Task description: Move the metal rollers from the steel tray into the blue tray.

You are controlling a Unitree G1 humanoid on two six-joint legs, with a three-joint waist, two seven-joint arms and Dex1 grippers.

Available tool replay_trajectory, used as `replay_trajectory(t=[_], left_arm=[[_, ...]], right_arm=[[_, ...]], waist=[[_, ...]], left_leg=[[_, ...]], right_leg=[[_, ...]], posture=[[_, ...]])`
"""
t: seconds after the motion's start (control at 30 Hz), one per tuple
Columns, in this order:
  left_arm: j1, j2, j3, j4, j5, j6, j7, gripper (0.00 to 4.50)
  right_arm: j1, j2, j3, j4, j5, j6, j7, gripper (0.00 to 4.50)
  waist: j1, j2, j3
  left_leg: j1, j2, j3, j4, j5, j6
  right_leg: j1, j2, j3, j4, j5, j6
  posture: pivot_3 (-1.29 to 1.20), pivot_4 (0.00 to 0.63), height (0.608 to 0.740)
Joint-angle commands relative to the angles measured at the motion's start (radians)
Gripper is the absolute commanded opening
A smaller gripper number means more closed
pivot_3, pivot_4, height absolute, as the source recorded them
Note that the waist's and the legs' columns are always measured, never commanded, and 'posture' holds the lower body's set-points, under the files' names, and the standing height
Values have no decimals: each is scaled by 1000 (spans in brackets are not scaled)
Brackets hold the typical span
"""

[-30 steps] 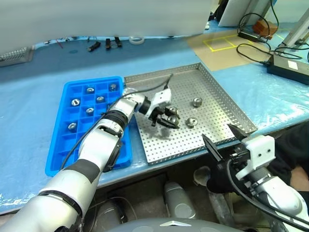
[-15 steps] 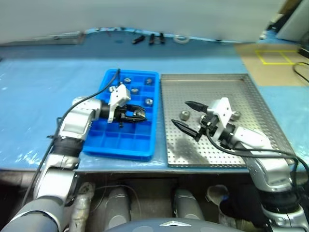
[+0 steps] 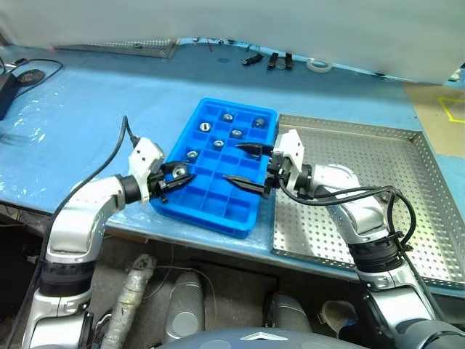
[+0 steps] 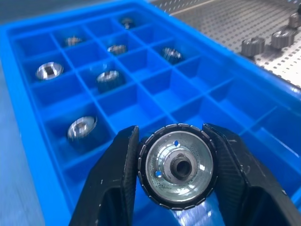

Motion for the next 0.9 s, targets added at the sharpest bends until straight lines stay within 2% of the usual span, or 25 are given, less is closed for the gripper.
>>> replay_trajectory(t=[0.03,0.37,0.63,0.9], left_arm=[[45,31,39,-47,-25,-17,33,1799],[88,53,16,-15,-42,-41,91,1799],[62,94,-3,63,-37,-65,99,4393],[-57,88,-39,132,-78,-107,68,4484]], right_arm=[[-11,1,-2,-41,9,4,2,4500],[-12,1,-6,-61,0,28,-29,4500],[-3,-14,-22,-30,-6,1,-22,4500],[19,-18,-39,11,-33,-54,-40,4500]], waist=[[4,0,0],[5,0,0],[1,0,0],[1,0,-1]], left_leg=[[0,1,-1,-2,2,-2],[-1,4,-1,-5,5,-6],[1,4,-1,-5,5,-7],[1,5,-1,-4,6,-8]], right_leg=[[-1,1,0,0,0,0],[-4,4,-1,0,0,-1],[-4,5,0,1,0,-1],[-4,6,1,3,0,-1]], posture=[[315,150,740],[284,150,740],[260,150,740],[178,150,740]])
